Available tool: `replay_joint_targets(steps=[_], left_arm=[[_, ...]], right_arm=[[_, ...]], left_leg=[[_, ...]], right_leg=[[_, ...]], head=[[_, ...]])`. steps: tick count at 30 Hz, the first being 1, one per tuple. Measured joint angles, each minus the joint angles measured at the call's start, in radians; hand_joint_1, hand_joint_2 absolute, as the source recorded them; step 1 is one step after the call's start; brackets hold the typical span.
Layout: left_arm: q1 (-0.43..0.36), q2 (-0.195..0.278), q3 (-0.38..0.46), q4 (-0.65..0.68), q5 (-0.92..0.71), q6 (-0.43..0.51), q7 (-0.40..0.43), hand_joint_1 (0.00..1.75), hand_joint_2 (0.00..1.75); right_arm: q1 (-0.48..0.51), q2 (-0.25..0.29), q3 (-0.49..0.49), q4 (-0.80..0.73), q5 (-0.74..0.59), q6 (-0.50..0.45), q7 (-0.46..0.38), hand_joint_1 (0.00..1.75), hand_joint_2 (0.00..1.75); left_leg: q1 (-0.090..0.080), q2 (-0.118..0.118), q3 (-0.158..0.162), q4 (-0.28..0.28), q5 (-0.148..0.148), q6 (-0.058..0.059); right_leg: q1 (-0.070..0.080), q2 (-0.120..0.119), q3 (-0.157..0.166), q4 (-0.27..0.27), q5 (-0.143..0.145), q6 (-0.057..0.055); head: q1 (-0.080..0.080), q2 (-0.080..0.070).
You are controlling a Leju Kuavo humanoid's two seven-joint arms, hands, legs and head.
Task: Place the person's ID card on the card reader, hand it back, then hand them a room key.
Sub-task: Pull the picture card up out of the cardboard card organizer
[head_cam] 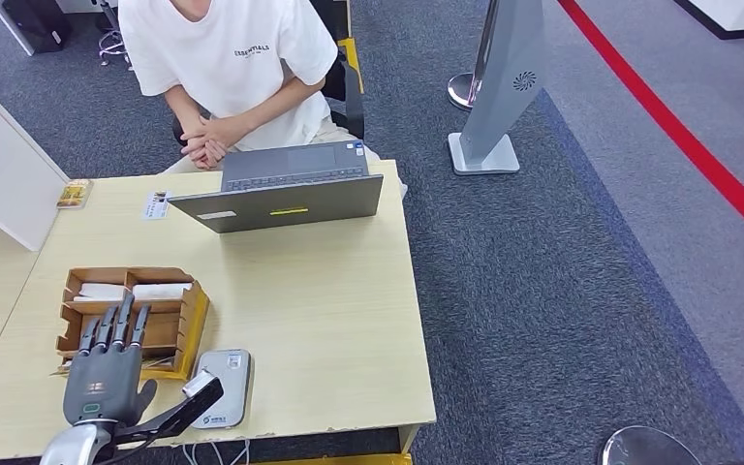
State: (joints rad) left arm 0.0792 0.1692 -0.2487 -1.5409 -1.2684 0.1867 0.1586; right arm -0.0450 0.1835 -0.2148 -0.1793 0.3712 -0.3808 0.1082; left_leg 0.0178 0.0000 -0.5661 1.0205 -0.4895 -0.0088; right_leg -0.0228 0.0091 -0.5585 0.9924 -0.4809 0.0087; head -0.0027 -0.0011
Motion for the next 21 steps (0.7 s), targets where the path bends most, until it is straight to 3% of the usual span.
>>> replay_joint_targets(steps=[2,6,21], left_arm=[[0.0,-0.002,0.001,0.006,0.0,0.0,0.0,0.0,1.75],[-0.001,-0.005,0.002,0.017,0.0,-0.004,0.0,1.75,1.75],[-0.001,-0.004,0.021,0.038,0.022,-0.008,-0.027,1.75,1.75]], right_arm=[[0.0,0.0,0.0,0.0,0.001,0.001,0.001,0.0,1.75],[0.0,0.0,0.0,0.0,0.003,0.001,0.003,0.0,1.75],[0.0,0.0,0.0,0.0,0.012,0.002,0.003,0.0,1.75]], left_leg=[[0.0,0.0,0.0,0.0,0.0,0.0],[0.0,0.0,0.0,0.0,0.0,0.0],[0.0,0.0,0.0,0.0,0.0,0.0]], right_leg=[[0.0,0.0,0.0,0.0,0.0,0.0],[0.0,0.0,0.0,0.0,0.0,0.0],[0.0,0.0,0.0,0.0,0.0,0.0]], head=[[0.0,0.0],[0.0,0.0],[0.0,0.0]])
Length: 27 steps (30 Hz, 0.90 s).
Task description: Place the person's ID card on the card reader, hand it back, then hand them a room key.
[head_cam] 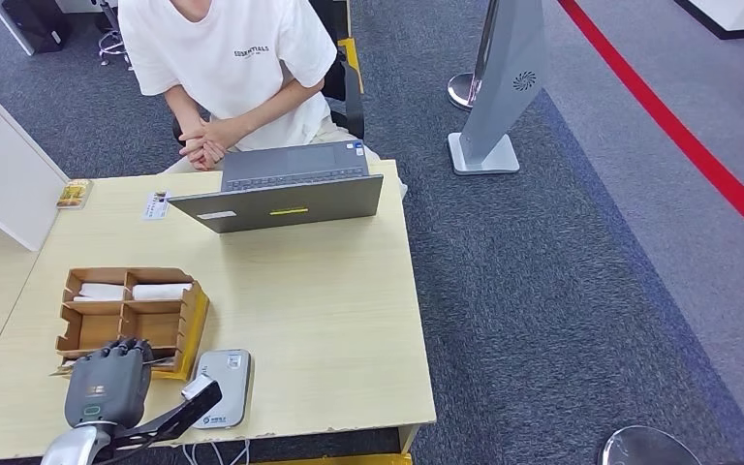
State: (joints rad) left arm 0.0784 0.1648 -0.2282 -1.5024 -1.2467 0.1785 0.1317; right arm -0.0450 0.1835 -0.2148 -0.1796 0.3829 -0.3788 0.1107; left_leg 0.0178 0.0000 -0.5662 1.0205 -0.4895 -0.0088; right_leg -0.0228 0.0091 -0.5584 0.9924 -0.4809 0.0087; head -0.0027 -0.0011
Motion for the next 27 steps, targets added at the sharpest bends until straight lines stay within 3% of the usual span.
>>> replay_joint_targets(steps=[9,17,27], left_arm=[[0.003,0.0,0.007,0.005,-0.006,0.053,-0.024,1.75,1.75],[0.016,0.004,0.007,-0.052,-0.016,0.029,-0.037,1.75,1.75],[0.028,0.091,-0.012,-0.272,-0.027,-0.059,-0.07,1.75,1.75]], right_arm=[[0.0,0.0,0.0,0.0,0.005,0.002,0.0,0.0,1.75],[0.0,0.0,-0.006,0.0,-0.004,-0.001,-0.005,0.0,1.75],[0.0,0.0,-0.038,0.0,-0.031,-0.008,-0.012,0.0,1.75]], left_leg=[[0.0,0.0,0.0,0.0,0.0,0.0],[0.0,0.0,0.0,0.0,0.0,0.0],[0.0,0.0,0.0,0.0,0.0,0.0]], right_leg=[[0.0,0.0,0.0,0.0,0.0,0.0],[0.0,0.0,0.0,0.0,0.0,0.0],[0.0,0.0,0.0,0.0,0.0,0.0]], head=[[0.0,0.0],[0.0,0.0],[0.0,0.0]])
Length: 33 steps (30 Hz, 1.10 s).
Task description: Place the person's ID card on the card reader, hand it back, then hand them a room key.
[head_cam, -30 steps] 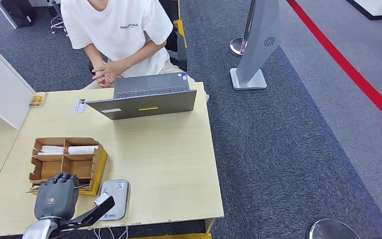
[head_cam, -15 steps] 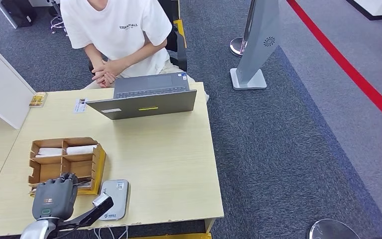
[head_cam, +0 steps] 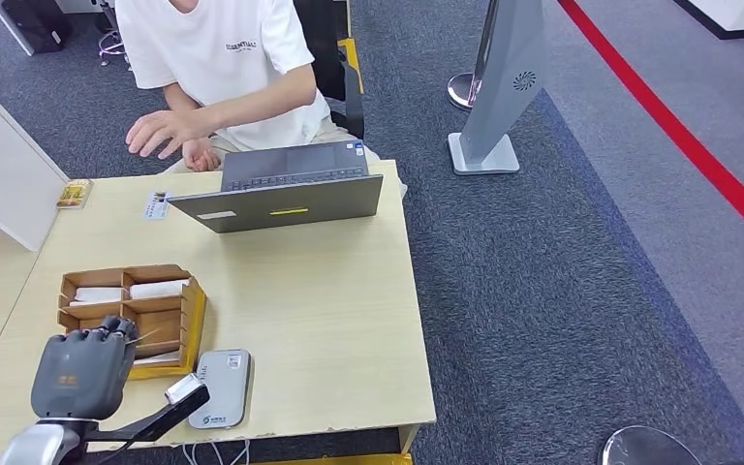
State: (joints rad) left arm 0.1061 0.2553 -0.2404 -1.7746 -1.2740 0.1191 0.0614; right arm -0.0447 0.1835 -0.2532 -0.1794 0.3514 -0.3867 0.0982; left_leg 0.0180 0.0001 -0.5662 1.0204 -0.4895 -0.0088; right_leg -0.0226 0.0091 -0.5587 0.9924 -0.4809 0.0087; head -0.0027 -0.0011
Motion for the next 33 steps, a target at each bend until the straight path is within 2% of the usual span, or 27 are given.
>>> replay_joint_targets(steps=[7,12,16,23,28,33], left_arm=[[-0.011,0.068,-0.028,-0.115,0.014,-0.022,-0.011,1.75,1.75],[-0.058,0.078,-0.051,-0.139,0.007,0.026,-0.014,1.75,1.75],[-0.15,0.059,-0.071,-0.124,-0.025,0.077,0.007,1.75,1.75],[-0.319,-0.012,-0.088,0.011,-0.098,0.259,0.029,1.75,1.75],[-0.375,-0.043,-0.088,0.11,-0.092,0.289,0.033,1.75,1.75],[-0.396,-0.059,-0.088,0.176,-0.076,0.292,0.034,1.75,1.75]], right_arm=[[0.0,0.0,-0.017,0.0,-0.006,-0.007,0.0,0.0,1.75],[0.0,0.0,-0.02,0.0,0.009,-0.005,0.008,0.0,1.75],[-0.001,0.001,-0.019,0.0,0.039,-0.003,0.017,0.0,1.75],[-0.003,0.004,0.003,0.0,0.103,0.015,0.028,0.0,1.75],[-0.003,0.004,0.017,0.0,0.119,0.027,0.035,0.0,1.75],[-0.003,0.003,0.023,0.0,0.122,0.031,0.037,0.0,1.75]], left_leg=[[0.0,0.0,0.0,0.0,0.0,0.0],[0.0,-0.001,0.0,0.0,0.0,0.0],[0.0,-0.002,0.0,0.0,0.001,0.0],[0.0,-0.002,0.0,0.0,0.001,0.001],[0.0,-0.002,0.0,0.0,0.001,0.001],[0.0,-0.001,0.0,0.0,0.001,0.001]], right_leg=[[0.0,0.0,0.0,0.0,0.0,0.0],[0.0,-0.002,0.0,0.0,0.0,0.0],[0.0,-0.003,0.001,0.0,0.0,0.0],[0.0,-0.002,0.001,0.0,0.001,0.0],[0.0,-0.002,0.0,0.0,0.001,0.0],[0.0,-0.001,0.0,0.0,0.001,0.0]], head=[[0.0,0.0],[0.0,0.0],[0.0,0.0],[0.0,0.0],[0.0,0.0],[0.0,0.0]])
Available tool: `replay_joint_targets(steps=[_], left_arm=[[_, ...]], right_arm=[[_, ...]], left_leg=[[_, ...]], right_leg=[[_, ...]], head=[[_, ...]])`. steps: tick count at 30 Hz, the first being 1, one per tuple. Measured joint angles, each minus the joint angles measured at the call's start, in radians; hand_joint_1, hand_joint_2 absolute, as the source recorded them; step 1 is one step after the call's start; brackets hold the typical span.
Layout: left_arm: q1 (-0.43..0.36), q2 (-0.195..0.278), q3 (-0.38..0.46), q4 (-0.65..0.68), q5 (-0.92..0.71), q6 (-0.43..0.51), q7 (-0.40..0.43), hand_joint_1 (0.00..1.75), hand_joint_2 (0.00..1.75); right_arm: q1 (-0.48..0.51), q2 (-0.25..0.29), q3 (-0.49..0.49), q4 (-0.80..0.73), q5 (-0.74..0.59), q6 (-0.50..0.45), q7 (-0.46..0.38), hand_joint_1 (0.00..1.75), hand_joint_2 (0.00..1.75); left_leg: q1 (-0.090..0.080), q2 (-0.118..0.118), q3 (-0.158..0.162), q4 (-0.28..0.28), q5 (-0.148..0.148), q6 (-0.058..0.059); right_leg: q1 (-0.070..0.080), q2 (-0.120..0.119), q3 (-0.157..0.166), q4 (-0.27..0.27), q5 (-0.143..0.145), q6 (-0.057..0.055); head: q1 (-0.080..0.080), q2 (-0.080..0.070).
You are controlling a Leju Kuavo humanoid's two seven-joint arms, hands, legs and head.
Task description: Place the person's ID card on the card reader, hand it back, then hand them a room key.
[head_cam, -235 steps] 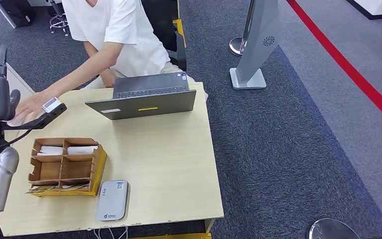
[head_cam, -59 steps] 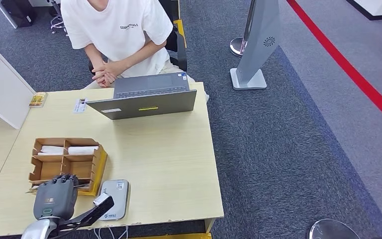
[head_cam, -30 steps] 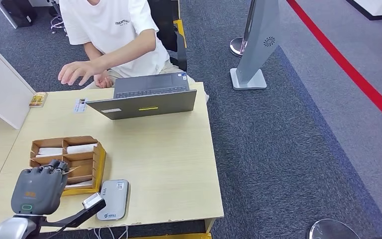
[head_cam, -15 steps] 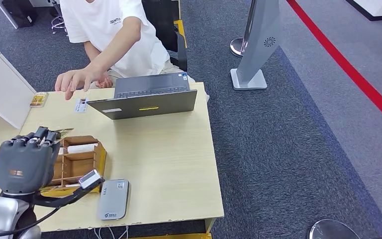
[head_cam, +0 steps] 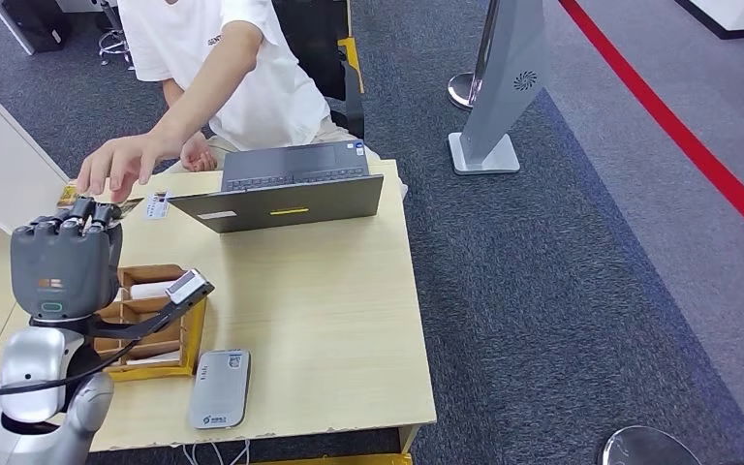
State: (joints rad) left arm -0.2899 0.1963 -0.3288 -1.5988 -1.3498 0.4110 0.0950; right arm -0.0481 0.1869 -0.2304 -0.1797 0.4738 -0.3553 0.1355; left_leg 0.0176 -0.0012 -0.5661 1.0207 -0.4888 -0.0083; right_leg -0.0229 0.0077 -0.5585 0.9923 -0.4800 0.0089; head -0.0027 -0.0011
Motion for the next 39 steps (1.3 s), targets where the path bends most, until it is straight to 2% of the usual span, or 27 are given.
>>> replay_joint_targets(steps=[4,22,27,32,38,39], left_arm=[[-0.002,-0.006,0.0,0.035,0.023,-0.01,-0.003,0.0,1.75],[-0.001,-0.016,0.001,0.076,0.05,-0.024,-0.009,0.0,1.75],[0.034,-0.007,0.023,0.07,0.07,-0.018,-0.001,0.0,1.75],[0.147,0.042,0.147,0.027,0.13,0.037,-0.02,0.0,1.75],[0.306,0.071,0.415,-0.02,0.254,0.15,-0.127,0.0,1.75],[0.317,0.072,0.439,-0.022,0.267,0.155,-0.138,0.0,1.75]], right_arm=[[0.0,0.0,0.0,0.0,0.001,0.001,0.002,0.0,1.75],[0.0,0.0,0.0,0.0,0.004,-0.007,-0.002,0.0,1.75],[0.001,0.0,0.0,0.0,0.004,-0.011,0.0,0.0,1.75],[0.003,0.0,0.0,0.0,0.004,-0.008,0.003,0.0,1.75],[0.005,0.0,0.0,0.0,0.013,-0.016,0.004,0.0,1.75],[0.005,0.0,0.0,0.0,0.014,-0.017,0.004,0.0,1.75]], left_leg=[[0.0,0.0,0.0,0.0,0.0,0.0],[0.0,0.0,0.0,0.0,0.0,0.0],[0.0,0.001,-0.001,0.0,0.0,0.0],[0.001,0.002,-0.001,-0.001,-0.001,-0.001],[0.001,0.002,-0.001,-0.002,-0.002,-0.002],[0.001,0.002,-0.001,-0.002,-0.002,-0.002]], right_leg=[[0.0,0.0,0.0,0.0,0.0,0.0],[0.0,0.0,0.0,0.0,0.0,0.0],[0.0,0.001,0.0,0.0,0.0,0.0],[0.0,0.003,-0.001,0.001,-0.001,-0.001],[0.0,0.003,-0.001,0.001,-0.003,-0.001],[0.0,0.003,-0.001,0.001,-0.003,-0.001]], head=[[0.0,0.0],[0.0,0.0],[0.0,0.0],[0.0,0.0],[0.0,0.0],[0.0,0.0]])
